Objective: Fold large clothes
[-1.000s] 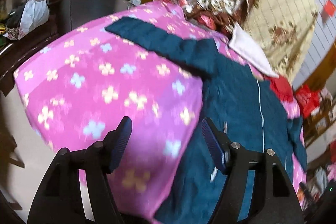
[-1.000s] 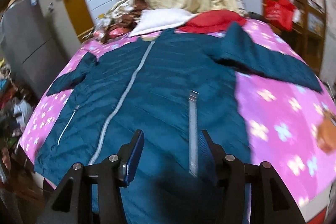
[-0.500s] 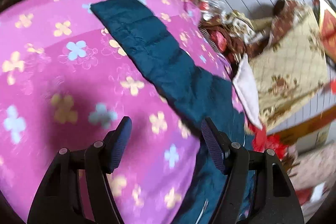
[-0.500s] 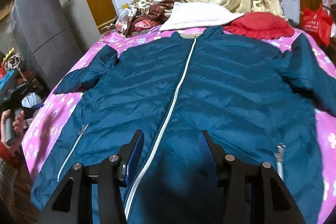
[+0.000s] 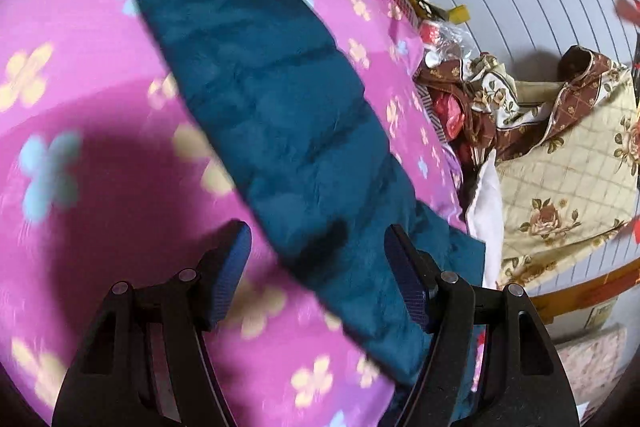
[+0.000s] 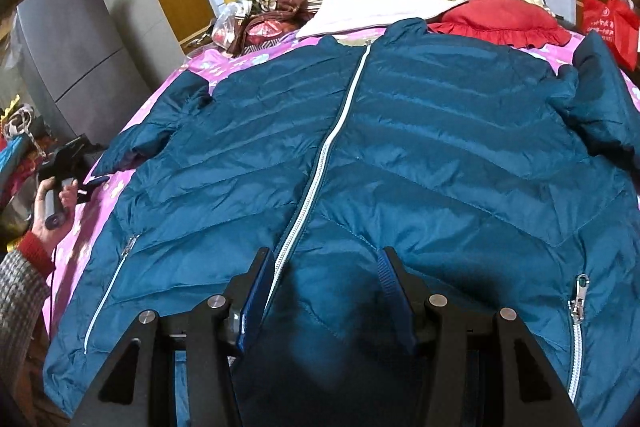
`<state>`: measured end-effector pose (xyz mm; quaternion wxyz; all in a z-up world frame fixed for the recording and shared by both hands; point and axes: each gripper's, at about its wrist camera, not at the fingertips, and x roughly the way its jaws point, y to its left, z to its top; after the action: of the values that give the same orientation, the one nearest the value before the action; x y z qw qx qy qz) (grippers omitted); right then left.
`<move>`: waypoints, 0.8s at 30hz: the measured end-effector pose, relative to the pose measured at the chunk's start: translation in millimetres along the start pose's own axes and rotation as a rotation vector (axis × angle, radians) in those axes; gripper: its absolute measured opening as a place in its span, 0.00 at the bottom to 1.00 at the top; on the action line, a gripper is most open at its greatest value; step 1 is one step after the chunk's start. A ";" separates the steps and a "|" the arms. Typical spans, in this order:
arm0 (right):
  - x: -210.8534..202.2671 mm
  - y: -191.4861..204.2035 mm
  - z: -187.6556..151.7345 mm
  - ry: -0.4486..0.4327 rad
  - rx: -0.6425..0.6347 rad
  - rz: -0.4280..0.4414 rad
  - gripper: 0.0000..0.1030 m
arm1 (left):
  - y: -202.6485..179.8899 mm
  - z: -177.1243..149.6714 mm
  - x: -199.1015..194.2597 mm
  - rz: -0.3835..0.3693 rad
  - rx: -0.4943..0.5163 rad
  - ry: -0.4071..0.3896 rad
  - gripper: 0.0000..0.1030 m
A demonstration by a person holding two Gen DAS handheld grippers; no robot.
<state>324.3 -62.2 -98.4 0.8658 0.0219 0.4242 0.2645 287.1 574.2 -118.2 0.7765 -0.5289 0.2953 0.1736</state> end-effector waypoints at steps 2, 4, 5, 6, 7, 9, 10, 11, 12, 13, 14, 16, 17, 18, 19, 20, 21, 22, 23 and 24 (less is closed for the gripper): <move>2.6 -0.9 -1.2 0.001 0.002 0.001 0.50 | -3.2 8.7 8.1 0.007 0.011 0.000 0.67; 6.0 -2.4 -2.5 0.003 0.005 0.004 0.50 | -5.0 15.3 12.9 0.005 0.015 -0.006 0.71; 7.4 -3.3 -3.0 0.005 0.008 0.006 0.50 | -6.7 18.7 16.0 0.002 0.017 -0.010 0.73; 8.6 -4.1 -3.6 0.006 0.012 0.009 0.51 | -9.5 21.3 18.9 0.005 0.023 -0.013 0.75; 9.5 -5.4 -4.1 0.006 0.019 0.014 0.51 | -12.4 23.1 20.9 0.021 0.031 -0.014 0.75; 10.5 -7.5 -5.1 0.007 0.029 0.024 0.51 | -23.7 23.8 25.9 0.095 0.075 -0.011 0.66; 10.7 -8.0 -5.3 0.007 0.031 0.027 0.51 | -28.7 22.5 29.6 0.133 0.101 0.006 0.32; 11.0 -8.6 -5.5 0.008 0.033 0.030 0.51 | -34.9 20.9 35.3 0.164 0.131 0.039 0.17; 11.2 -8.9 -5.5 0.008 0.036 0.033 0.51 | -39.8 18.1 35.6 0.165 0.145 0.049 0.13; 11.3 -8.8 -5.2 0.008 0.037 0.035 0.51 | -45.4 15.6 32.5 0.169 0.157 0.037 0.11; 11.5 -9.0 -5.0 0.009 0.038 0.037 0.51 | -59.1 9.8 24.9 0.164 0.193 0.013 0.11; 12.1 -8.8 -4.9 0.011 0.037 0.041 0.53 | -88.2 -2.2 13.6 0.123 0.257 0.004 0.10; 11.9 -8.7 -5.0 0.010 0.037 0.043 0.53 | -103.1 -9.1 8.9 0.102 0.289 0.004 0.10; 11.6 -9.0 -5.1 0.009 0.039 0.045 0.53 | -124.9 -21.3 2.7 0.079 0.341 0.006 0.10; 11.5 -9.7 -4.8 0.008 0.043 0.049 0.53 | -146.9 -34.6 -1.9 0.060 0.395 0.009 0.10; 11.1 -11.0 -4.5 0.006 0.051 0.055 0.53 | -167.1 -48.3 -5.4 0.039 0.447 0.016 0.10; 10.5 -12.8 -4.6 0.003 0.061 0.065 0.53 | -190.7 -68.3 -8.2 0.011 0.509 0.028 0.10; 10.0 -14.6 -4.7 0.000 0.071 0.074 0.53 | -213.0 -92.6 -9.7 -0.025 0.572 0.046 0.10; 9.2 -17.1 -5.0 -0.004 0.086 0.085 0.53 | -228.2 -111.5 -9.3 -0.053 0.612 0.065 0.10; 8.3 -19.4 -5.3 -0.008 0.101 0.095 0.52 | -241.2 -131.0 -5.3 -0.076 0.643 0.089 0.10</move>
<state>333.0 -75.9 -112.8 0.8519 0.0865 0.4318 0.2835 387.4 361.8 23.8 0.8960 -0.2744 0.3487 0.0188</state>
